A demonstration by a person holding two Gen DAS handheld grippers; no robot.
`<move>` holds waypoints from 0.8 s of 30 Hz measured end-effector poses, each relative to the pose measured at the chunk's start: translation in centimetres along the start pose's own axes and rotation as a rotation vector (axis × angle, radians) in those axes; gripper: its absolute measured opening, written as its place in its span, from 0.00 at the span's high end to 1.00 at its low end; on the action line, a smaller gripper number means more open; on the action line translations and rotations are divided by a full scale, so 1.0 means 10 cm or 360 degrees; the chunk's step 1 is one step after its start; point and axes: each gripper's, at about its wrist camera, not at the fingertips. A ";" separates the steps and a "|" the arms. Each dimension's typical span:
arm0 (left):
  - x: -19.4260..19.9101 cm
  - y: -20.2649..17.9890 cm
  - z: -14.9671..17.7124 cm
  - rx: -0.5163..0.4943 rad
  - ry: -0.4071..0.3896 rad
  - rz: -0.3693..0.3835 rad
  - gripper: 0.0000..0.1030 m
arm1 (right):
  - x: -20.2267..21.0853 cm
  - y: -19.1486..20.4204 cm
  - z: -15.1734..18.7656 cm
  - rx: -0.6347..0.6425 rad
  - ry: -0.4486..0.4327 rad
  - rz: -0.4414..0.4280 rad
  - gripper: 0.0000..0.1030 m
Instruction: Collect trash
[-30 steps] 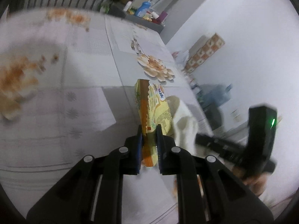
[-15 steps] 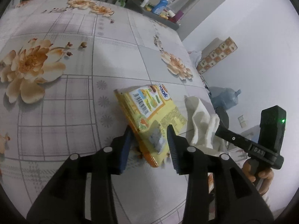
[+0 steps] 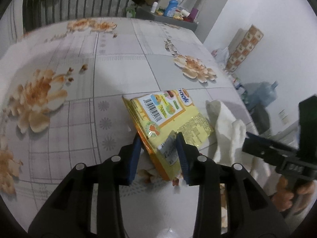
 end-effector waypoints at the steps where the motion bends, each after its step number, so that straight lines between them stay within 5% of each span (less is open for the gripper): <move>1: 0.00 -0.01 0.00 -0.0016 -0.0003 -0.0019 0.70 | -0.01 0.01 0.00 0.0003 -0.0001 0.0006 0.45; 8: 0.00 0.00 0.00 -0.0054 -0.0033 -0.0080 0.82 | 0.00 0.04 -0.01 0.0005 -0.0004 0.0031 0.44; 15: 0.02 -0.04 0.03 -0.0097 -0.0044 -0.0117 0.86 | 0.01 0.12 -0.02 0.0035 -0.0041 0.0066 0.30; 24: 0.08 -0.10 0.05 -0.0166 -0.0078 -0.0169 0.88 | -0.15 0.33 0.10 0.0246 -0.0065 0.0295 0.30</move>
Point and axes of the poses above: each gripper's, at about its wrist camera, not at the fingertips, and x roughly against the way its jaws point, y to its left, z to its underside, and after that the axes turned 8 degrees about -x, right-handed
